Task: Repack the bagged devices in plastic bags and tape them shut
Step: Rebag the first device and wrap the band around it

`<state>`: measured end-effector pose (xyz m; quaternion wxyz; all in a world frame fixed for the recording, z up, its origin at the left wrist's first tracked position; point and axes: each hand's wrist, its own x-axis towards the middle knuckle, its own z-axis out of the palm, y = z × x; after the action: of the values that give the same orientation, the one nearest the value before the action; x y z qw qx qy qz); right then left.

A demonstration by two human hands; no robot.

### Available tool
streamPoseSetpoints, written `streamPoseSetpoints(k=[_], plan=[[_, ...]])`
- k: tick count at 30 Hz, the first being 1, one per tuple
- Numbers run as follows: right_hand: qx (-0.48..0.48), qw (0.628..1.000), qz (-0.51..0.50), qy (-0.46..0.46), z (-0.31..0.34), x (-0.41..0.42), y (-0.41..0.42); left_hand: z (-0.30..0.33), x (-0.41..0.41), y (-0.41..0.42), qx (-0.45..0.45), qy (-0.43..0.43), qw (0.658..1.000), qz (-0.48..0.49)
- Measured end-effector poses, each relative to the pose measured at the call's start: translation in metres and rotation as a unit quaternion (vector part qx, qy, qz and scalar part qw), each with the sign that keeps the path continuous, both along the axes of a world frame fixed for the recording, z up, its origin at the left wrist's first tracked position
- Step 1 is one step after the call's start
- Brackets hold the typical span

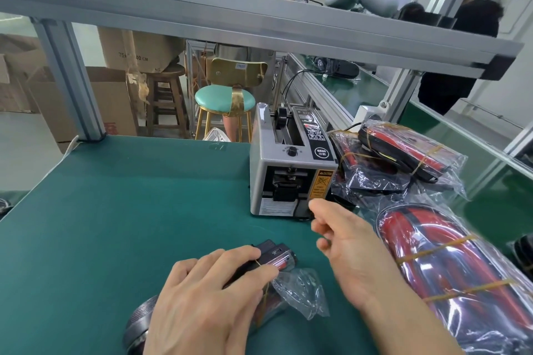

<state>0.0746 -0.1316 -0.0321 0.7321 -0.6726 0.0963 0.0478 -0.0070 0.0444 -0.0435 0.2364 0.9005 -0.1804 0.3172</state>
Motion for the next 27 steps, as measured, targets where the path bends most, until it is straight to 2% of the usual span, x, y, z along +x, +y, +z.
streamPoseSetpoints(k=[2, 4, 7, 10, 15, 22, 27], plan=[[-0.026, 0.999, -0.03, -0.006, 0.0, 0.0, -0.008, 0.0, -0.001, 0.0, -0.002, 0.004, 1.0, 0.0], [-0.006, 0.997, -0.074, 0.027, -0.003, 0.015, -0.006, 0.0, 0.0, 0.0, -0.003, 0.009, 1.0, -0.003], [0.061, 0.986, -0.103, 0.12, -0.004, 0.04, 0.015, 0.0, 0.0, 0.0, -0.001, 0.01, 1.0, -0.007], [0.138, 0.972, -0.109, 0.155, -0.006, 0.06, 0.029, 0.002, 0.0, 0.0, 0.005, 0.004, 1.0, -0.007], [0.241, 0.947, -0.117, 0.178, -0.009, 0.072, 0.033, 0.002, 0.001, 0.001, 0.014, -0.001, 1.0, -0.008], [0.316, 0.912, -0.125, 0.229, -0.004, 0.074, 0.03, 0.002, 0.002, 0.001, 0.012, 0.001, 1.0, -0.008], [0.327, 0.912, -0.122, 0.217, -0.006, 0.076, 0.03, 0.001, 0.002, 0.002, 0.012, 0.002, 1.0, -0.01]])
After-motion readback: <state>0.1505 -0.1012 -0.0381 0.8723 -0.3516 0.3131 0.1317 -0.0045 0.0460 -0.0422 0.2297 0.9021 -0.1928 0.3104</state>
